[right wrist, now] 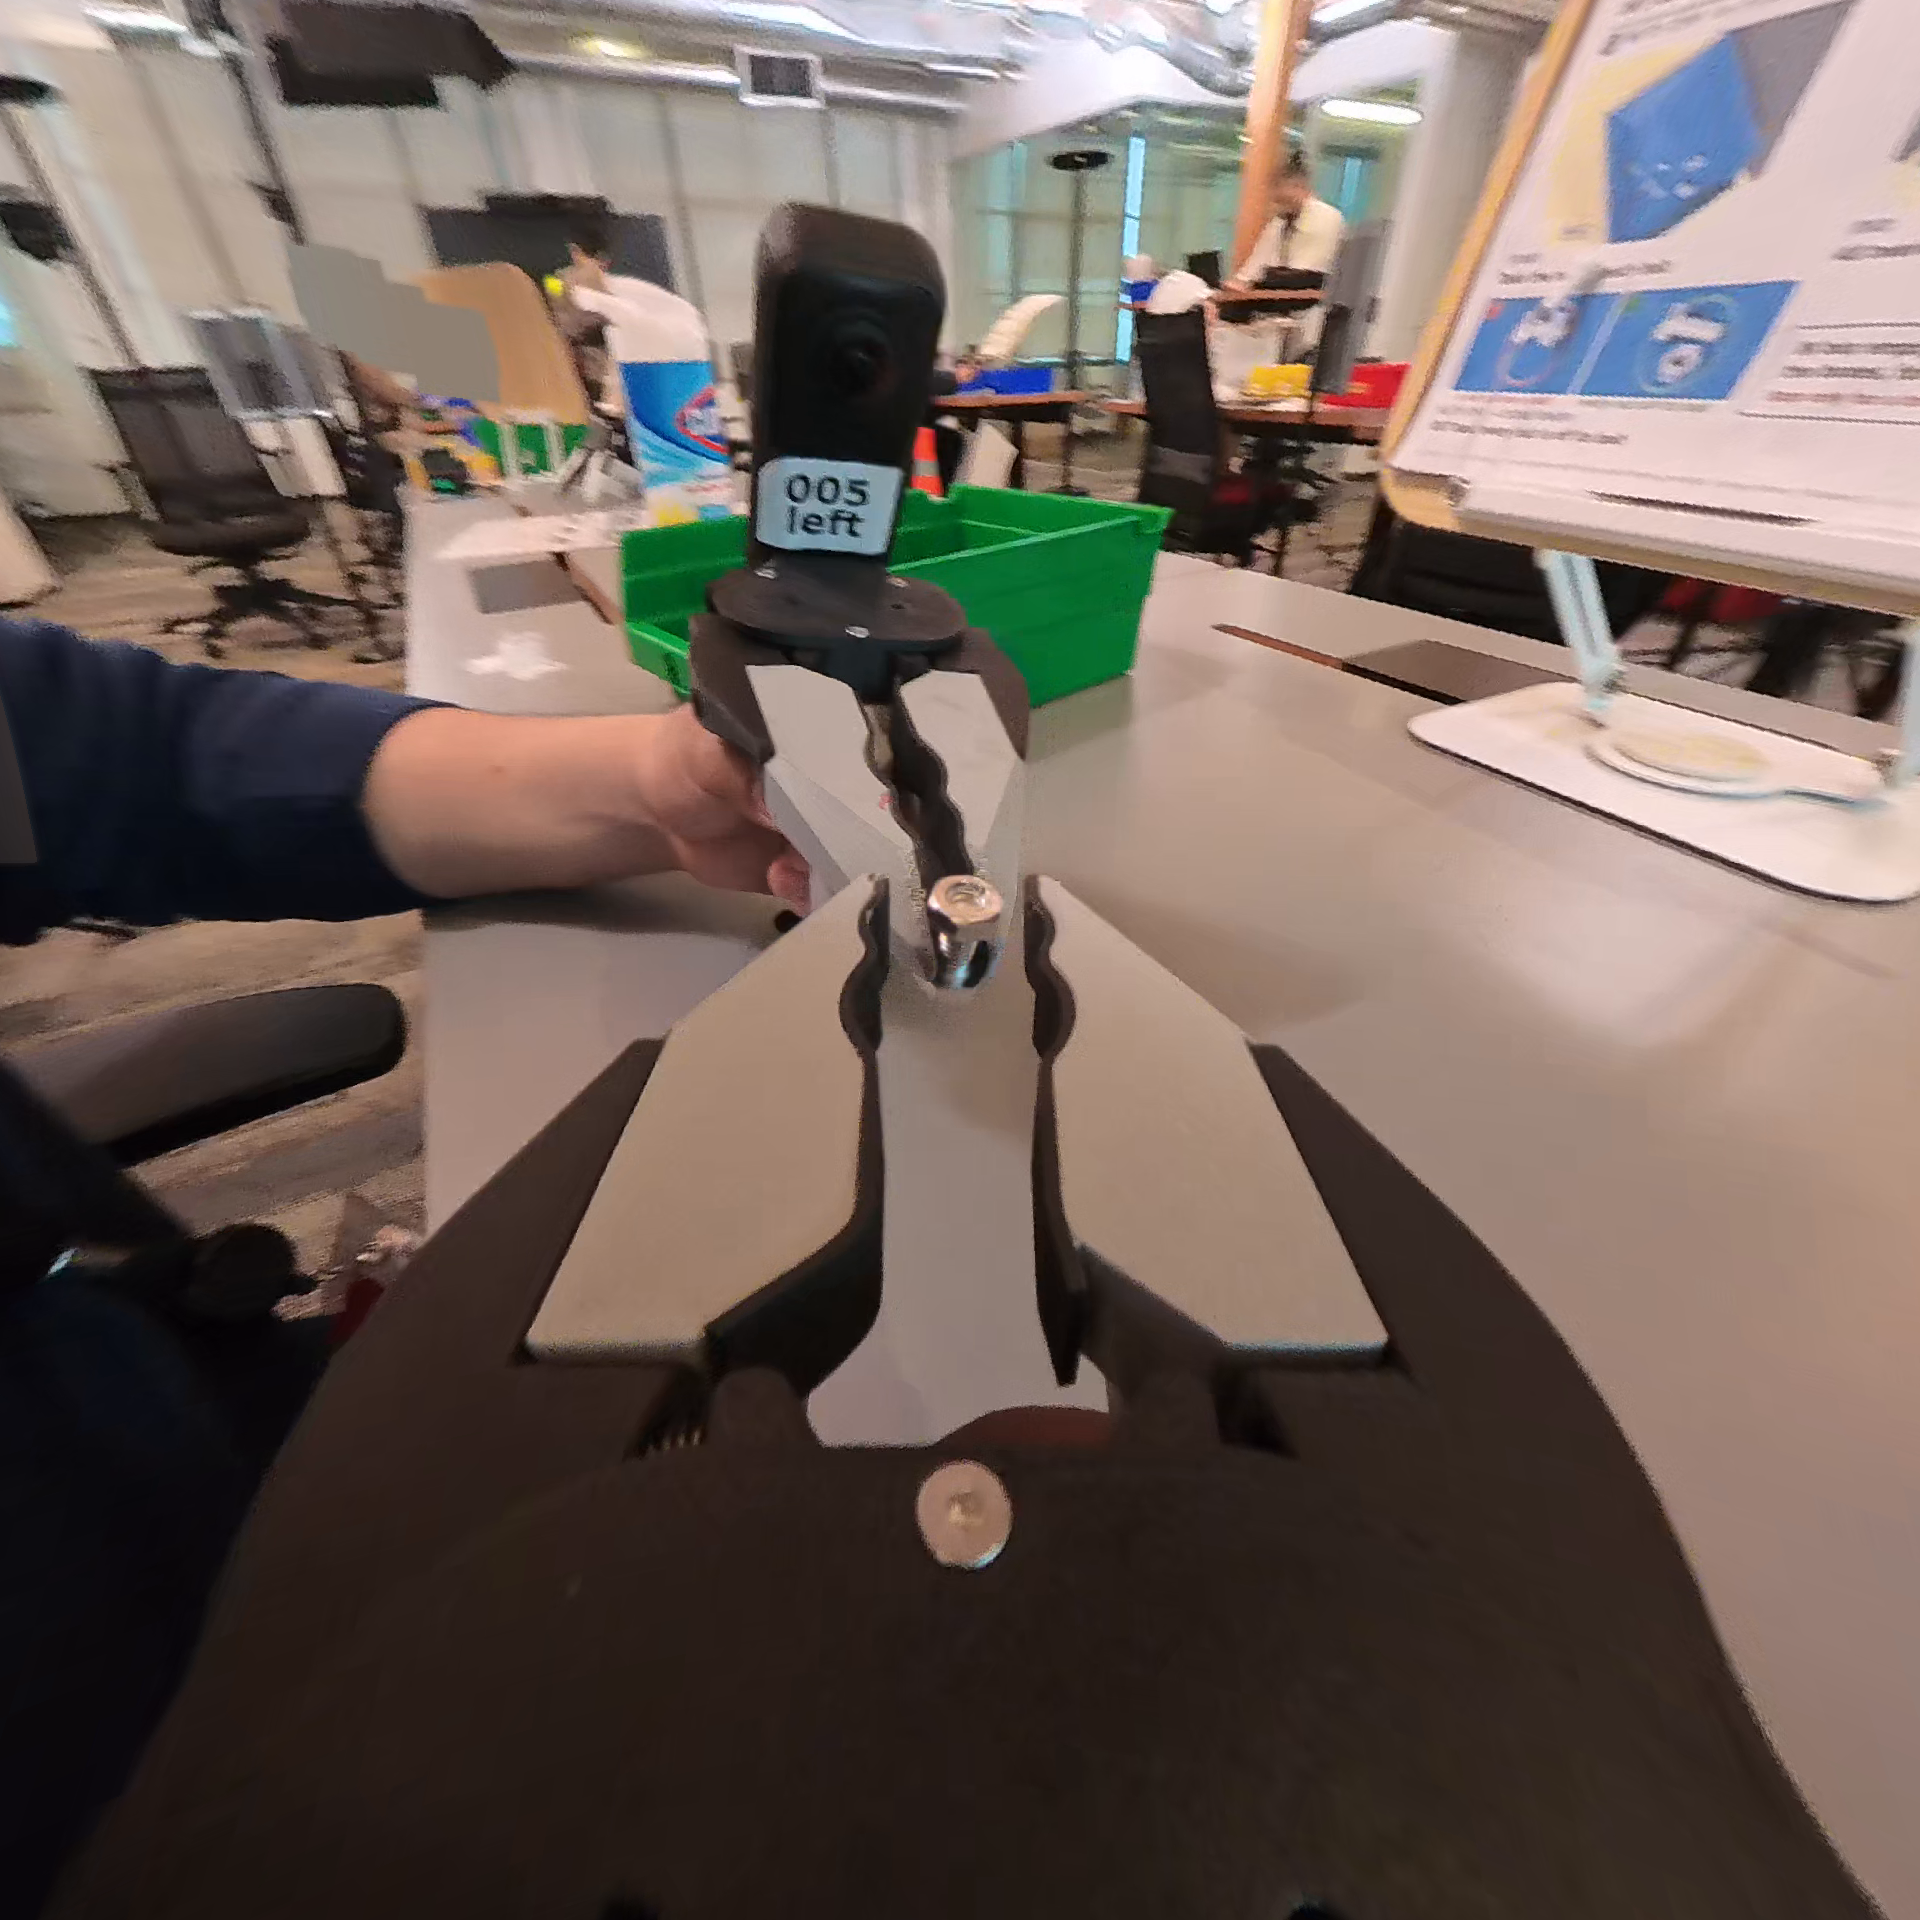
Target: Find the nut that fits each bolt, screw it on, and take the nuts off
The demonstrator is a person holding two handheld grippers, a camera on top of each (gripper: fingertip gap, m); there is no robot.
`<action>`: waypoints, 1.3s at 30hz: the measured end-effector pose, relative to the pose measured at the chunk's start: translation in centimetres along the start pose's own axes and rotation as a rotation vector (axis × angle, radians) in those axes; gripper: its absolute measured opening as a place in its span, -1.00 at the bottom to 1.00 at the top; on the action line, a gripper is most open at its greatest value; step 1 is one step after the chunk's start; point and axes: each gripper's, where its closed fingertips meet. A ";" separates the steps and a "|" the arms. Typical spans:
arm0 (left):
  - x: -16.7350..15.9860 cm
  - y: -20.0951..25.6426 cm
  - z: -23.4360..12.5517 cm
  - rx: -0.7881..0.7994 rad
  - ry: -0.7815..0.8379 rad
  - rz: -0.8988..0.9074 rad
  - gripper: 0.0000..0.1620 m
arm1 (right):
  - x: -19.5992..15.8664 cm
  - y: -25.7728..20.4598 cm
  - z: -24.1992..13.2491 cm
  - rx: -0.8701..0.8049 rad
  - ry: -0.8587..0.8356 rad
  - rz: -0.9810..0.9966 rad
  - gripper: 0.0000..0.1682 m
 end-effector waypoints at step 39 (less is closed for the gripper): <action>-0.3 0.5 0.1 -0.012 -0.022 0.043 -0.94 | -1.5 -0.1 0.5 0.069 -0.074 -0.111 -0.87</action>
Point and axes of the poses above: each gripper's, where its closed fingertips meet, z out along the fingers, x out of its top, y = z × x across the jaws, and after that the axes turned 5 degrees about x, right-handed
